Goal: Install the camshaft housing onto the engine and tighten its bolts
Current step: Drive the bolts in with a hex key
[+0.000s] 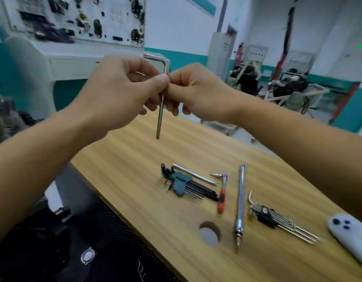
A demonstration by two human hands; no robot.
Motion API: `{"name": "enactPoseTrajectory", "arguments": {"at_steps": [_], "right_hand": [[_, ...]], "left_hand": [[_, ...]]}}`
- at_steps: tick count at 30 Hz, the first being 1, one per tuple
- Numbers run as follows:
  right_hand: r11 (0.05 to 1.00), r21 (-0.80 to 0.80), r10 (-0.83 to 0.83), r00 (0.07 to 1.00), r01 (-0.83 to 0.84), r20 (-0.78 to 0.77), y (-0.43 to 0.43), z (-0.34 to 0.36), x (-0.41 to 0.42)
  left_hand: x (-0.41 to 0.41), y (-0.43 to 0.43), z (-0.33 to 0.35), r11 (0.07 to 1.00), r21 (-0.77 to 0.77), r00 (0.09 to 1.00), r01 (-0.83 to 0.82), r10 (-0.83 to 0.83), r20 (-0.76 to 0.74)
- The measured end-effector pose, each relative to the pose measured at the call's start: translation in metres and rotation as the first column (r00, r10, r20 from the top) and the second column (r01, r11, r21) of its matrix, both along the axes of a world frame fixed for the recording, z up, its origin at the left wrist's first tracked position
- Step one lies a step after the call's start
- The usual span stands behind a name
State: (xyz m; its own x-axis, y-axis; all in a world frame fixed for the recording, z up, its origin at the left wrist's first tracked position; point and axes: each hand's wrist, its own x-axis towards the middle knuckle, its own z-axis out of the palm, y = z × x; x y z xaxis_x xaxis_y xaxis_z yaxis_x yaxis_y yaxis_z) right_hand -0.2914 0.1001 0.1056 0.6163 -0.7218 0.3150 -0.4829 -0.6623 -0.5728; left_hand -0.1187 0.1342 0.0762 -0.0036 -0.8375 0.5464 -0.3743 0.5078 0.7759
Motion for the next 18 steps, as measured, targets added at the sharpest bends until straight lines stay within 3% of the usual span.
{"name": "enactPoseTrajectory", "arguments": {"at_steps": [6, 18], "right_hand": [[0.999, 0.018, -0.032, 0.999, 0.033, -0.027, 0.003, -0.002, -0.033], [1.000, 0.024, -0.008, 0.999, 0.008, -0.040, 0.001, -0.003, -0.013]], "left_hand": [[-0.026, -0.020, -0.005, 0.993, -0.043, 0.994, 0.111, -0.111, 0.001], [-0.010, -0.026, -0.009, 0.991, -0.071, 0.993, 0.111, -0.114, -0.037]]}}
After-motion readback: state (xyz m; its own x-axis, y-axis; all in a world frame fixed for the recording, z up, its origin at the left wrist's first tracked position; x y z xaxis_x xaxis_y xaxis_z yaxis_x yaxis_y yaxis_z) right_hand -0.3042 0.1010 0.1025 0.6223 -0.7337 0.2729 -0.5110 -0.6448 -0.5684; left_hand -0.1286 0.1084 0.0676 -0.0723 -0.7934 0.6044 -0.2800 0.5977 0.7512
